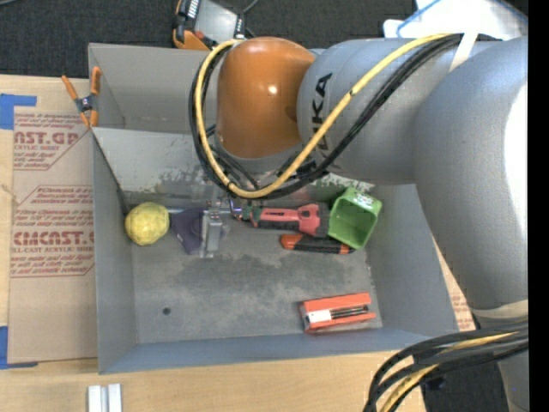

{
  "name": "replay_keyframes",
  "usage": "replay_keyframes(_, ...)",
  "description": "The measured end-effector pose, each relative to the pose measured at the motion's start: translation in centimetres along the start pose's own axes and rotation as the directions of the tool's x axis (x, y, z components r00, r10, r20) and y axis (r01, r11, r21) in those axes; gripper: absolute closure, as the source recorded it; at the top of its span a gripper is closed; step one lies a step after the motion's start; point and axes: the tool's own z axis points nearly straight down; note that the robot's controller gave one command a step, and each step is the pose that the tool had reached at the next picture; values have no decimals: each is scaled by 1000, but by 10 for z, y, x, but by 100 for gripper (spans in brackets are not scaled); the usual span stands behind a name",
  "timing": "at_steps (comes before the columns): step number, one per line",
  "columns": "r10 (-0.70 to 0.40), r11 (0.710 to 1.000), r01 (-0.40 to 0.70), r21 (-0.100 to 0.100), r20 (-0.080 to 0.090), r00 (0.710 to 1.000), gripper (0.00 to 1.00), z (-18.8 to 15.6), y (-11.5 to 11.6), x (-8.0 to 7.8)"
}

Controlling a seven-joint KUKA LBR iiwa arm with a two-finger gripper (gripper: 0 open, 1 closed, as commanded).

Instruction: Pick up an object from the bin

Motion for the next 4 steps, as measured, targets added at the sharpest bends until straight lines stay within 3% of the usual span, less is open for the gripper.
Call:
replay_keyframes(1,3,1000,-3,-1,7,1000,0,-5,-1,-2)
replay_keyframes(2,246,969,-246,-5,8,969,0,113,-28,-3)
replay_keyframes(3,56,998,-56,-5,15,998,0,34,-17,-2)
replay_keyframes(4,199,980,-199,-1,0,980,0,83,-33,9)
